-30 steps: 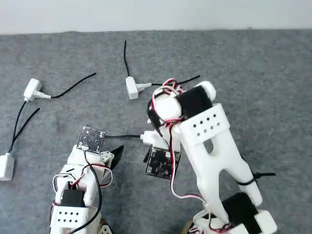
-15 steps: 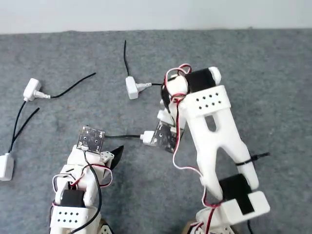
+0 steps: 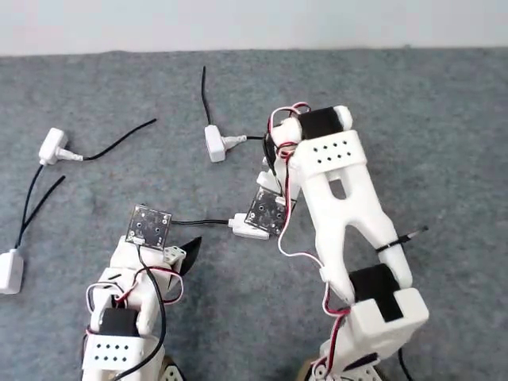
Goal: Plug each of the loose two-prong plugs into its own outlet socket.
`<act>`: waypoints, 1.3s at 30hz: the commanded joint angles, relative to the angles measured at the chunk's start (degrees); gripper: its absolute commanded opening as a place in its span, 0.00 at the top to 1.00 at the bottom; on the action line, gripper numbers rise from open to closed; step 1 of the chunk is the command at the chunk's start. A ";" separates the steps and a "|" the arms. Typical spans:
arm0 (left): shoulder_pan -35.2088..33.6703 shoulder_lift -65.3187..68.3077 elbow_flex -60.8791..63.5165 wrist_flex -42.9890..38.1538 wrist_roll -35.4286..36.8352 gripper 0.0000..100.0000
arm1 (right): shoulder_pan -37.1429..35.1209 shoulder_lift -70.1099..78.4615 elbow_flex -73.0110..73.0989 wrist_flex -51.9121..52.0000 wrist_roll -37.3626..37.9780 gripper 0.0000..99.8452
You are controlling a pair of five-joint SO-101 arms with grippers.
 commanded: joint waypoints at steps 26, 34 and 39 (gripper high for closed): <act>-0.35 -0.09 -0.57 0.35 -0.26 0.68 | -12.35 9.36 2.11 2.07 0.18 0.99; -0.35 -0.09 -0.57 0.35 -0.26 0.68 | -14.20 9.71 2.11 -1.63 0.88 0.99; -0.35 -0.09 -0.57 0.35 -0.26 0.68 | -14.02 9.89 2.46 -1.54 3.78 0.99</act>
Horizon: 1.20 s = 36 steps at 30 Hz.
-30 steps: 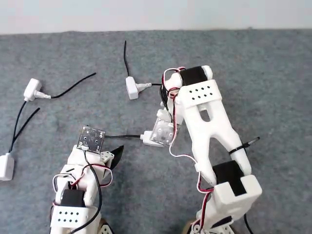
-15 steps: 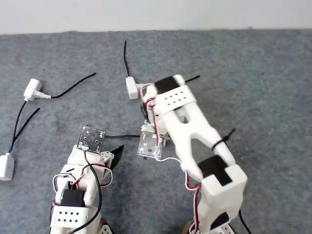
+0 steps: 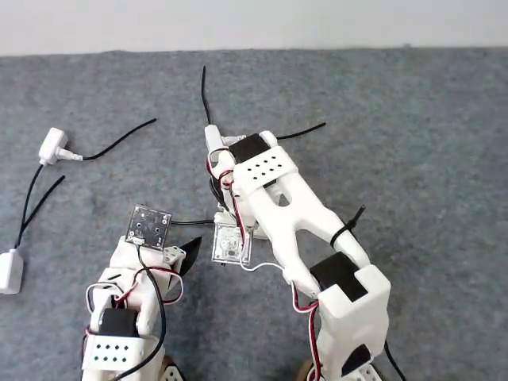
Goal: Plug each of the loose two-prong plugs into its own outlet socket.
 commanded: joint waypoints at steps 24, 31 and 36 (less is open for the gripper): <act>-0.35 -0.09 -0.57 0.35 -0.26 0.68 | 3.38 -0.31 1.41 -1.80 2.37 0.99; -0.35 -0.09 -0.57 0.35 -0.26 0.68 | 3.21 -0.13 2.90 -1.80 2.37 0.99; -0.35 -0.09 -0.57 0.35 -0.26 0.68 | 3.30 -0.13 7.12 -5.14 2.37 0.99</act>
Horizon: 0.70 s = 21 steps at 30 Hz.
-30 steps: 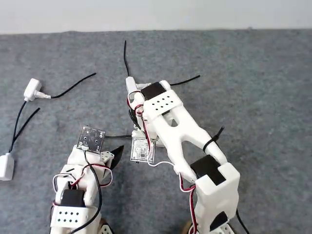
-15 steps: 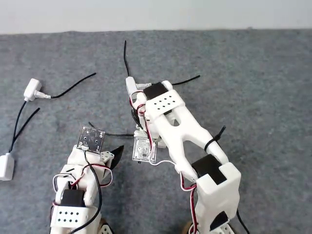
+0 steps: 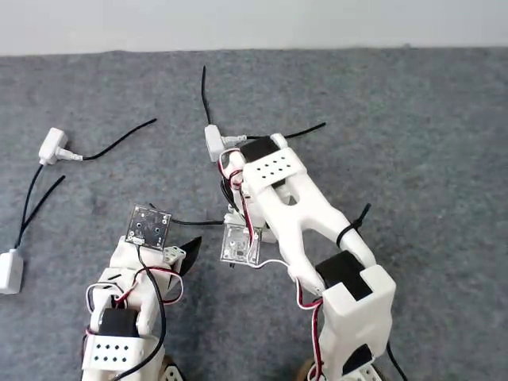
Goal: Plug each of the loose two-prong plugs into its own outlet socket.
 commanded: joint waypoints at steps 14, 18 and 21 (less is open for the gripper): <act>-0.35 -0.09 -0.57 0.35 -0.26 0.68 | 0.66 -0.31 10.90 -14.02 2.37 0.99; -0.35 -0.09 -0.57 0.35 -0.26 0.68 | 0.66 -0.04 11.16 -14.46 2.37 0.99; -0.35 -0.09 -0.57 0.35 -0.26 0.68 | 0.66 1.89 10.90 -14.46 2.37 0.99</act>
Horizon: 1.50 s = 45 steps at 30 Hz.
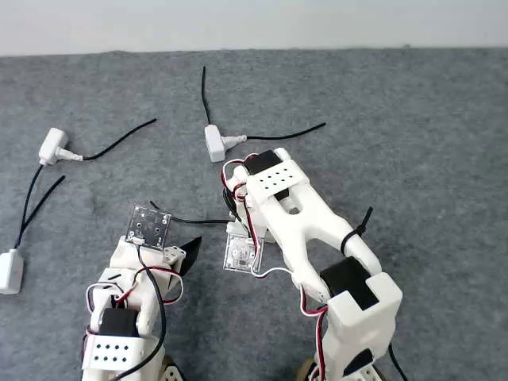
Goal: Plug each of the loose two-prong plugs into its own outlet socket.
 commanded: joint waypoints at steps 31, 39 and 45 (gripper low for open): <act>-0.35 -0.09 -0.57 0.35 -0.26 0.68 | -2.24 10.24 3.52 -11.38 2.37 0.99; -0.35 -0.09 -0.57 0.35 -0.26 0.68 | -1.98 12.53 3.52 -16.31 2.37 0.99; -0.35 -0.09 -0.57 0.35 -0.26 0.68 | -2.24 12.79 3.25 -17.01 2.37 0.99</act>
